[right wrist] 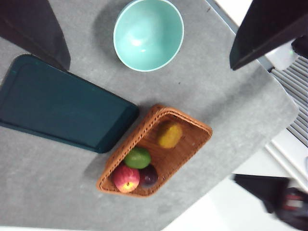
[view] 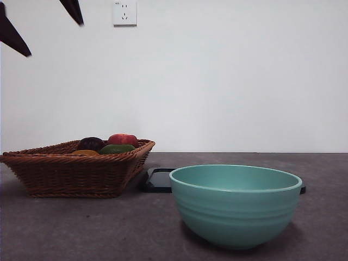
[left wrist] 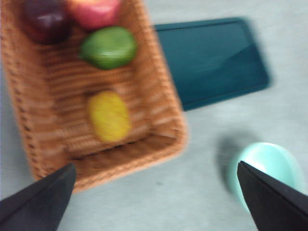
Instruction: Pick up the wifruite, put it on the bowl, pick up the plate, put it on desk
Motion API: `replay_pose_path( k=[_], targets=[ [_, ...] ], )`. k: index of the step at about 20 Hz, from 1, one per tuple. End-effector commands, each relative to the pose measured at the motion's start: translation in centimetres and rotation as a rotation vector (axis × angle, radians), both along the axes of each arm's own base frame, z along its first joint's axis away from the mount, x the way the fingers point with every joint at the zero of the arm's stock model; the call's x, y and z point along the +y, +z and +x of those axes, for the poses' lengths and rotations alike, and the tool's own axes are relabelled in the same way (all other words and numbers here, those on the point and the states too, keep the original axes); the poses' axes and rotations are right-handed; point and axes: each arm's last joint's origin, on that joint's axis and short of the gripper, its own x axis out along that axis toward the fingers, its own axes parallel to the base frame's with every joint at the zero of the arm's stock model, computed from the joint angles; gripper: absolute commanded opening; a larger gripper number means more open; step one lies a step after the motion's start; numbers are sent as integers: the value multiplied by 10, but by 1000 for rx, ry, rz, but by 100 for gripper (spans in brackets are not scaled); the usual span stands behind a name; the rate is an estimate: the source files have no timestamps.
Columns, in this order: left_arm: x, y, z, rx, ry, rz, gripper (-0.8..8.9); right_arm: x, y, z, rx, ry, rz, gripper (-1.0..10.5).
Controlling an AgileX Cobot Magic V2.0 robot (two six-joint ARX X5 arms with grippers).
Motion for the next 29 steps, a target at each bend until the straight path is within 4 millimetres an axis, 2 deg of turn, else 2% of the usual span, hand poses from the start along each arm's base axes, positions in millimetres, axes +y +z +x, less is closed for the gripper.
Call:
replay_pose_path(
  k=[1,4,11,17,20,21,23,25,28,29],
  targets=[
    [-15,-6,22,39,16,95,651,-1,6,-4,-21,-4,20,640],
    [-31,-25,49,114,18,183,651,-2,7,-8,-9,-14,41,640],
    [-55,-88,103,199,10,224,650,-2,7,-12,-6,-18,55,640],
    [-62,-136,126,282,26,277,650,-3,7,-12,-2,-19,54,640],
    [-63,-145,130,296,26,283,641,-3,7,-12,-1,-19,53,640],
    [-63,-146,130,299,26,284,595,-3,7,-12,-2,-20,53,640],
    [-63,-148,129,312,24,289,580,-3,7,-12,-2,-21,52,640],
    [-62,-148,128,325,23,294,457,-3,7,-12,-2,-21,52,640],
    [-62,-148,128,329,22,296,419,-3,7,-12,-2,-21,53,640],
    [-62,-149,128,333,19,299,380,-3,7,-12,-2,-20,53,640]
  ],
)
